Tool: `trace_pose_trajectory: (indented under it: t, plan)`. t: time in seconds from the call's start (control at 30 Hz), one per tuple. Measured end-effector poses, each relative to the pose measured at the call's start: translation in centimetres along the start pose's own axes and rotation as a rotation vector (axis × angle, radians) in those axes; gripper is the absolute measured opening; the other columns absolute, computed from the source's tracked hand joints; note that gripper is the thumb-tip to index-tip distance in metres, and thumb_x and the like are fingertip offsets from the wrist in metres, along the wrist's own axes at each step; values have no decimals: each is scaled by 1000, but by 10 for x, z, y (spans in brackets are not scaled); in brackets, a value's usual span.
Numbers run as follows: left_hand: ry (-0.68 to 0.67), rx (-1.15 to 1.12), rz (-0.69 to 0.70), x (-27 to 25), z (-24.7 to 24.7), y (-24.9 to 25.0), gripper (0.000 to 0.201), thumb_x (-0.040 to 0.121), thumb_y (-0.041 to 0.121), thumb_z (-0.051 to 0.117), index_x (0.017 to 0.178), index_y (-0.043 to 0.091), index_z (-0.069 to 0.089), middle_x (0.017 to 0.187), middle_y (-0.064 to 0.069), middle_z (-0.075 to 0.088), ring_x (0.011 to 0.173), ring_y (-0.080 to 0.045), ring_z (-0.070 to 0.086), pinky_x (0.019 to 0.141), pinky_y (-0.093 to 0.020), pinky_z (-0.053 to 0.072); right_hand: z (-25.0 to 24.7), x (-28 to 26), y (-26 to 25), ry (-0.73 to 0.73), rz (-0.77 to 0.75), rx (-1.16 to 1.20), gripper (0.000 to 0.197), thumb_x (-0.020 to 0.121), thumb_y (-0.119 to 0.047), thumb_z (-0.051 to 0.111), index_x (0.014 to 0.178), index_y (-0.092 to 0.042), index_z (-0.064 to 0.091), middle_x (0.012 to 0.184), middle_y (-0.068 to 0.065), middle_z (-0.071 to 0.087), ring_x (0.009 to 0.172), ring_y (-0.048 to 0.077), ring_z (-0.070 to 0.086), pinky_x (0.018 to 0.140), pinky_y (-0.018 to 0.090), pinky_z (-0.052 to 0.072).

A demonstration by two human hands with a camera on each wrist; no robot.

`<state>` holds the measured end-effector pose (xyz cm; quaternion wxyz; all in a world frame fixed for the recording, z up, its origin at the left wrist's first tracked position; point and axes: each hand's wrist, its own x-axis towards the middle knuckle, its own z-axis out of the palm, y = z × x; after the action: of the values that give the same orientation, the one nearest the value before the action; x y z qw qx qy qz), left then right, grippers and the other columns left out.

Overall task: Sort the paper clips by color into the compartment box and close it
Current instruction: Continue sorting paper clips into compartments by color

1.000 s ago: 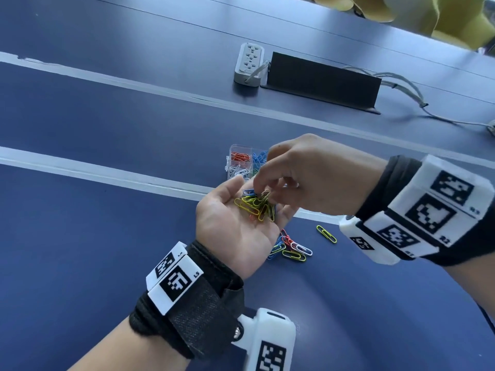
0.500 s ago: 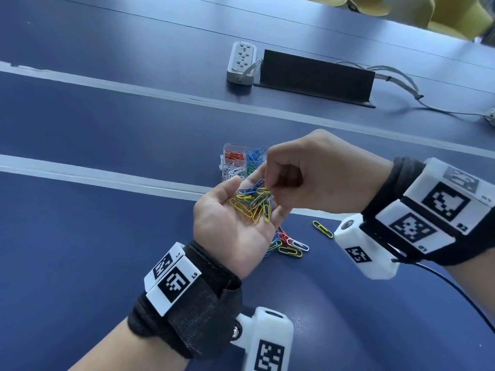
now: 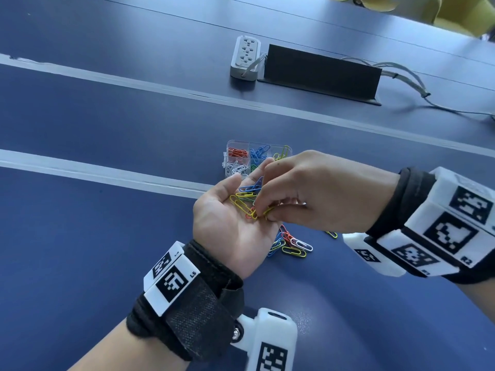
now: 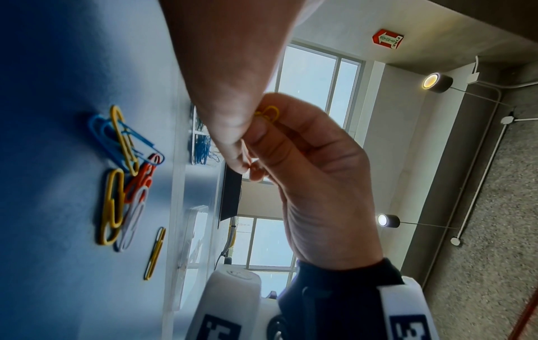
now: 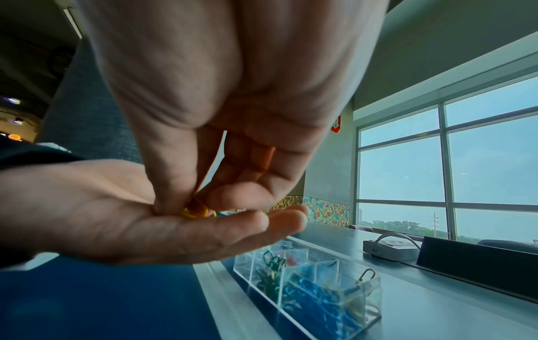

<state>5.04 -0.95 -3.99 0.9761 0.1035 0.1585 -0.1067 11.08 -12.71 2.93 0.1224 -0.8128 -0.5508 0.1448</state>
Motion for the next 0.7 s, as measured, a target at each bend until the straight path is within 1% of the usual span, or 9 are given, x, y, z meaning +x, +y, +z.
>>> trace_pose_trajectory:
  t: [0.07,0.13,0.17,0.3,0.4,0.5,0.57,0.63,0.7]
  plan:
    - [8,1,12,-1,1,-1,35,92,25,29,96,4,57,75,-12,64,62,-24,65,65,-28,49,0,1,0,26,12,8,17,80,-22,59,90,-18,72,92,6,65,87,27,63,73,36,49]
    - [16,-10,23,-2,3,-1,36,93,24,30,89,3,60,75,-14,65,64,-27,67,76,-33,45,-1,1,0,58,19,28,16,80,-21,60,89,-18,72,93,5,63,81,23,61,71,36,47]
    - [24,-20,26,-2,4,-1,38,93,24,31,87,3,61,72,-14,65,62,-27,67,77,-32,43,-1,1,0,58,14,19,16,80,-22,60,89,-18,72,93,4,64,81,23,61,70,36,47]
    - [42,-40,23,-1,3,-1,50,93,24,31,65,5,68,56,-3,58,46,-16,55,50,-20,36,6,6,0,2,-6,-37,20,82,-24,55,95,-21,70,93,5,66,88,30,62,68,46,52]
    - [45,-32,17,-1,3,-1,57,93,23,30,56,4,69,56,-1,57,45,-13,51,46,-18,31,7,8,-1,-10,-28,-65,19,82,-23,54,94,-22,69,90,4,65,84,29,61,64,46,53]
    - [33,-43,-4,-1,3,-2,55,93,23,29,65,3,72,66,-6,64,52,-15,59,46,-15,39,8,7,-2,-17,-59,-124,19,83,-22,54,91,-16,69,87,3,64,78,28,62,61,42,53]
    - [30,-32,-20,-2,2,-1,50,93,25,29,86,1,73,86,-10,70,73,-19,66,57,-19,52,10,7,-4,-22,-59,-144,20,83,-22,51,91,-14,68,89,5,63,80,29,61,61,44,53]
    - [41,-6,-24,-3,3,1,48,94,26,29,103,-1,68,103,-11,69,92,-21,65,72,-28,55,10,8,-5,-15,-54,-148,19,83,-21,51,90,-12,66,91,6,61,79,30,60,61,45,53]
    - [47,-5,-28,-3,3,2,48,93,26,30,100,0,70,104,-11,68,94,-21,64,77,-26,52,9,9,-6,-13,-62,-141,19,82,-19,52,90,-10,67,91,6,61,78,30,60,62,44,53]
